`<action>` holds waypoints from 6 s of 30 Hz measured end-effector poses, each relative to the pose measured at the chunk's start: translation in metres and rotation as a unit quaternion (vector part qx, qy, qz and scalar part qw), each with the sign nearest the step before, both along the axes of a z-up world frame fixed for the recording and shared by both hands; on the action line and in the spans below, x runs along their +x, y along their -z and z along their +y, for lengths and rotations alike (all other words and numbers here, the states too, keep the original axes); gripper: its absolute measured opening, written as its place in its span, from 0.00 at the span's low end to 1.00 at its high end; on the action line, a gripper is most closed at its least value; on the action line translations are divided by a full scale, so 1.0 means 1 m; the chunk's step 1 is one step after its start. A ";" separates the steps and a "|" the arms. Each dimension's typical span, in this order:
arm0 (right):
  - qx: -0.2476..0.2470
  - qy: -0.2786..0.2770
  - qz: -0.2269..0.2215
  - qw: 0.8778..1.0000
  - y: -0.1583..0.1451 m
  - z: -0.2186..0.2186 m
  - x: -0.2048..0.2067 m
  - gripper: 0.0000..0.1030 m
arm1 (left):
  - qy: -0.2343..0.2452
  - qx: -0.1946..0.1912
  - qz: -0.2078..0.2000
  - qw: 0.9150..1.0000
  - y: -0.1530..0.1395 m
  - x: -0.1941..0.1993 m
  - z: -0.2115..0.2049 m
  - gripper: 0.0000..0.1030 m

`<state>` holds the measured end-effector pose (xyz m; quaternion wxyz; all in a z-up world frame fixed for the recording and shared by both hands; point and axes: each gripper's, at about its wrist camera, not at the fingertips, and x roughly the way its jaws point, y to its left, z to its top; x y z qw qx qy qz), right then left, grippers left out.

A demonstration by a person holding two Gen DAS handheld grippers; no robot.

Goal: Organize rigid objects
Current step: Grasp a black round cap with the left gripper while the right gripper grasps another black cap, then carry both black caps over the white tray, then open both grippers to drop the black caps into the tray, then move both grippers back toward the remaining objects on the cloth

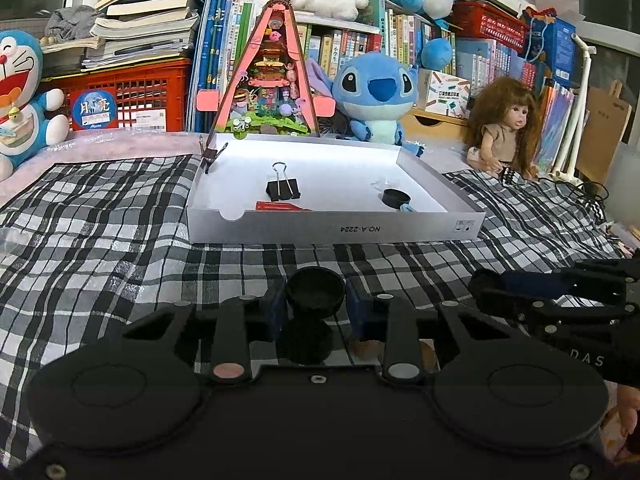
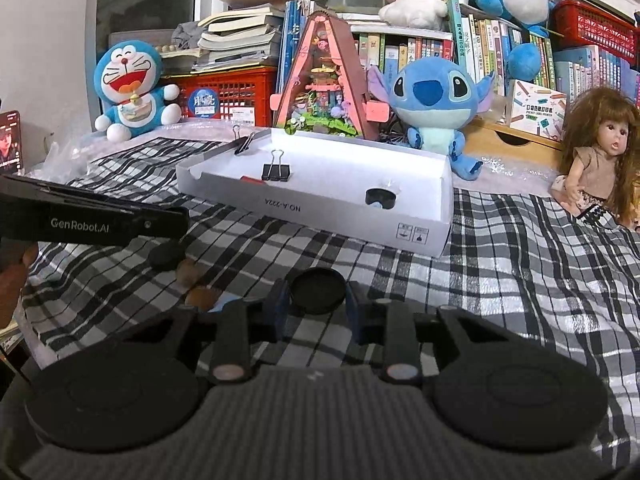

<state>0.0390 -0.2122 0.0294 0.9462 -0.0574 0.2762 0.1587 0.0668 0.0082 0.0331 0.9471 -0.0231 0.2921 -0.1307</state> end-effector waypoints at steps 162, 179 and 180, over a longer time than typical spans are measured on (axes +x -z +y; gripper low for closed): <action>0.043 0.021 -0.016 0.999 -0.018 -0.008 0.021 1.00 | -0.001 0.009 -0.022 1.000 -0.004 -0.005 0.006 0.84; 0.016 0.003 -0.007 1.000 0.004 0.004 0.004 1.00 | -0.006 0.027 -0.009 1.000 0.016 -0.014 0.009 0.84; 0.016 0.003 -0.005 1.000 0.005 0.004 0.003 1.00 | -0.008 0.026 -0.007 1.000 0.018 -0.015 0.010 0.84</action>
